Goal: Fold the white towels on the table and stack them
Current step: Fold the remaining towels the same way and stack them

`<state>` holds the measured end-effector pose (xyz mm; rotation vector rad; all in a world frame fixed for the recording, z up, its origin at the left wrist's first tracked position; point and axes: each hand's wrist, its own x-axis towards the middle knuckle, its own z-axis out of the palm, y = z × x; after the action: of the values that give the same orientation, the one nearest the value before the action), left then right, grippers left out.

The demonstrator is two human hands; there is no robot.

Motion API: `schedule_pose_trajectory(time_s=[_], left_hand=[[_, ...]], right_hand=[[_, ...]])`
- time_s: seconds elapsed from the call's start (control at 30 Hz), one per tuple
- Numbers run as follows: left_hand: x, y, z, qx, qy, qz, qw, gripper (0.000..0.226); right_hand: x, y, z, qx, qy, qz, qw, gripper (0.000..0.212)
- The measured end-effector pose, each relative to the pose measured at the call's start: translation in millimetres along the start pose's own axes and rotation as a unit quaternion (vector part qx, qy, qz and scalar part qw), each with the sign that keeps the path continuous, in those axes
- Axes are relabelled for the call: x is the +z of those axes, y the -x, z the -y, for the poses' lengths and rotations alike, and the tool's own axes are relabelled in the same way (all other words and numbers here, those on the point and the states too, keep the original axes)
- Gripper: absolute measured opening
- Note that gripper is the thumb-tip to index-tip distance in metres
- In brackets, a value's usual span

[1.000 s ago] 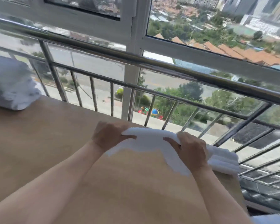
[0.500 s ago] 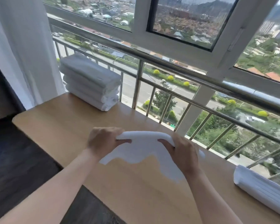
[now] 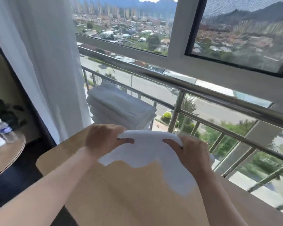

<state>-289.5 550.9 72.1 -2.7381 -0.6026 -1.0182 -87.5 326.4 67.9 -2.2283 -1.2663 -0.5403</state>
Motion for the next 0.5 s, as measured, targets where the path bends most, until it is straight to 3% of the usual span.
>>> schedule_pose_trajectory(time_s=[0.13,0.5], left_hand=[[11.9,-51.7,57.7,0.037,-0.007,-0.001,0.999,0.066],[39.8,-194.0,201.6,0.085,0.067,-0.029,0.994,0.069]], right_hand=[[20.7,-58.4,18.5,-0.001,0.016,0.013,1.0,0.07],[27.5,-213.6,84.0,-0.038,0.022,0.01,0.999,0.064]])
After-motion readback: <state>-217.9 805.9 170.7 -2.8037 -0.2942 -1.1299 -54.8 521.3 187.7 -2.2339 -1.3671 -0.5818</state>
